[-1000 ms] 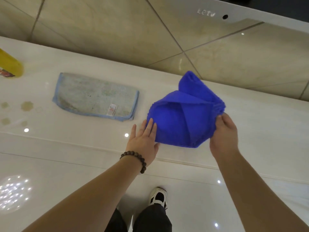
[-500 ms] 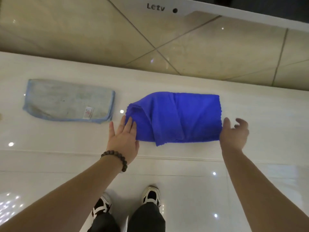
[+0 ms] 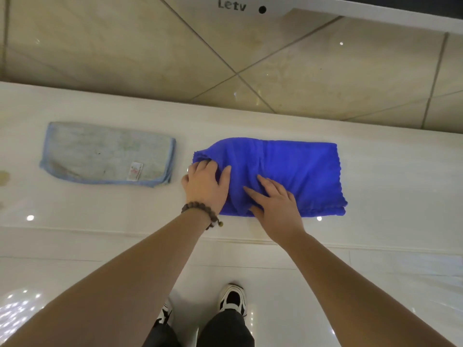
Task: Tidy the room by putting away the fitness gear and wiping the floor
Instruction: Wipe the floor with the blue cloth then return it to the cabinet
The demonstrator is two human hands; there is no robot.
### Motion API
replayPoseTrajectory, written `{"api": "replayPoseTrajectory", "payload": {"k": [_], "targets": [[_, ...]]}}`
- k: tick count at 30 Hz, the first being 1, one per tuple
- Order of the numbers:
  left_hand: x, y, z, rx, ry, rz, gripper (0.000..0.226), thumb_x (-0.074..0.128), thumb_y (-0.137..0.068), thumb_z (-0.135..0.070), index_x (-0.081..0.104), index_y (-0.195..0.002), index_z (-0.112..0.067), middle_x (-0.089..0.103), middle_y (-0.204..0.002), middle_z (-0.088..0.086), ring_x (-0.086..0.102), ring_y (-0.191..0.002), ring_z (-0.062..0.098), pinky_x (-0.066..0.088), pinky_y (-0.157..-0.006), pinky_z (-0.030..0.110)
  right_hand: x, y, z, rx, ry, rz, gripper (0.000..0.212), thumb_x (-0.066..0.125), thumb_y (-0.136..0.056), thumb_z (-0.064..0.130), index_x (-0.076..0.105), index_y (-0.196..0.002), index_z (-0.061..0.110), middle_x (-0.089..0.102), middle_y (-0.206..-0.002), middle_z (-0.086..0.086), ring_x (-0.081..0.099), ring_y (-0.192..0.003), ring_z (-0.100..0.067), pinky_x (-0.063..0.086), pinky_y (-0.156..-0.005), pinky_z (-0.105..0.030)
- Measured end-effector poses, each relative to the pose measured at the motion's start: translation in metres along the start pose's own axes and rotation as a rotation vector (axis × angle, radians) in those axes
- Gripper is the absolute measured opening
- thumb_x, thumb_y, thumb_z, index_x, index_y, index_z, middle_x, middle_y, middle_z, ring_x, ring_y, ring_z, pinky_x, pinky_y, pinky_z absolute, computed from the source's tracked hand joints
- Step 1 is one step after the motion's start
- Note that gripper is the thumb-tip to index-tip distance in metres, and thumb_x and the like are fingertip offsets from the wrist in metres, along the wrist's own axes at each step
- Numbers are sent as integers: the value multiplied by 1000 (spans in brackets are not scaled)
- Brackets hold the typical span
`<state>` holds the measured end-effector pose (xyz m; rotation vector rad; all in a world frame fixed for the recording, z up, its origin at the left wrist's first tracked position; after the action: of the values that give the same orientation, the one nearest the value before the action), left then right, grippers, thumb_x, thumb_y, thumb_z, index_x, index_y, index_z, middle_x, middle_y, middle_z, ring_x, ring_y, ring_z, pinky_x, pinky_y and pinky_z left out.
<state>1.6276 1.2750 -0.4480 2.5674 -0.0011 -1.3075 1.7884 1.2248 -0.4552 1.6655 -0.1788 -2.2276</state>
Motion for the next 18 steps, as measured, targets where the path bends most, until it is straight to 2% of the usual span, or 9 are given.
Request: {"api": "replayPoseTrajectory", "payload": {"k": [2, 5, 7, 9, 10, 12, 14, 15, 18], "targets": [[-6, -14, 4, -172, 157, -17, 34, 51, -93, -44, 45, -69, -19, 55, -79, 2, 54, -91, 29, 44, -89, 45, -3, 1, 0, 26, -86, -90, 34, 45, -98, 33, 58, -129, 30, 34, -152, 0, 26, -140, -23, 20, -112, -39], [-24, -27, 8, -275, 327, -51, 37, 54, -94, -34, 46, -65, -15, 49, -67, 4, 53, -74, 31, 44, -68, 29, -13, 5, 3, 35, -178, -280, 42, 37, -95, 38, 70, -109, 18, 48, -142, -4, 36, -137, -25, 26, -110, -41], [-41, -35, 15, -285, 391, -83, 27, 56, -94, -30, 63, -86, -6, 63, -82, 10, 59, -81, 29, 42, -68, 21, -23, 8, 14, -7, -250, -394, 43, 35, -95, 35, 70, -107, 12, 55, -136, -4, 42, -134, -23, 28, -112, -42], [-53, -42, 26, -338, 575, -69, 24, 57, -94, -22, 66, -110, -6, 69, -91, 8, 66, -83, 22, 50, -70, 21, -24, 10, 29, -44, -316, -410, 43, 35, -95, 32, 67, -113, 10, 61, -129, -3, 49, -128, -19, 28, -113, -38], [-54, -42, 31, -383, 723, -23, 24, 55, -95, -17, 63, -116, -8, 68, -89, 6, 67, -76, 19, 53, -67, 21, -22, 8, 37, -58, -337, -365, 45, 34, -96, 34, 65, -118, 11, 61, -128, -3, 50, -126, -17, 27, -113, -35], [-53, -38, 38, -463, 914, 74, 27, 50, -98, -11, 53, -124, -10, 67, -91, 7, 66, -70, 17, 56, -65, 21, -3, 2, 53, -93, -308, -152, 56, 26, -95, 49, 59, -129, 17, 53, -138, 0, 41, -134, -13, 18, -115, -29], [-54, -31, 42, -405, 778, 95, 36, 47, -97, -9, 46, -133, -13, 66, -99, 6, 65, -79, 19, 56, -69, 25, 20, -1, 59, -129, -228, 56, 70, 15, -91, 63, 50, -137, 23, 38, -150, 5, 23, -143, -10, 8, -118, -28], [-54, -28, 44, -331, 614, 79, 39, 48, -96, -10, 45, -135, -16, 65, -101, 2, 64, -86, 18, 56, -76, 29, 24, -2, 58, -136, -215, 72, 73, 13, -89, 64, 49, -138, 23, 35, -151, 6, 20, -144, -9, 7, -119, -29], [-54, -10, 35, 10, 251, -6, 37, 51, -93, -10, 52, -130, -14, 61, -112, 5, 57, -101, 21, 49, -91, 40, 12, -2, 49, -78, -272, -119, 59, 26, -94, 53, 57, -131, 19, 43, -147, 1, 33, -139, -14, 22, -117, -35]]}}
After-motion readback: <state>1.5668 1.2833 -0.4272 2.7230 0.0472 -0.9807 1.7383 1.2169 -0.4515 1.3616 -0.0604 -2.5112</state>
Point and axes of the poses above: each hand's wrist, its own y-axis away from the middle knuckle, its own x-axis out of the palm, z = x × y, the point moved 7 cm from there along -y, towards the middle knuckle
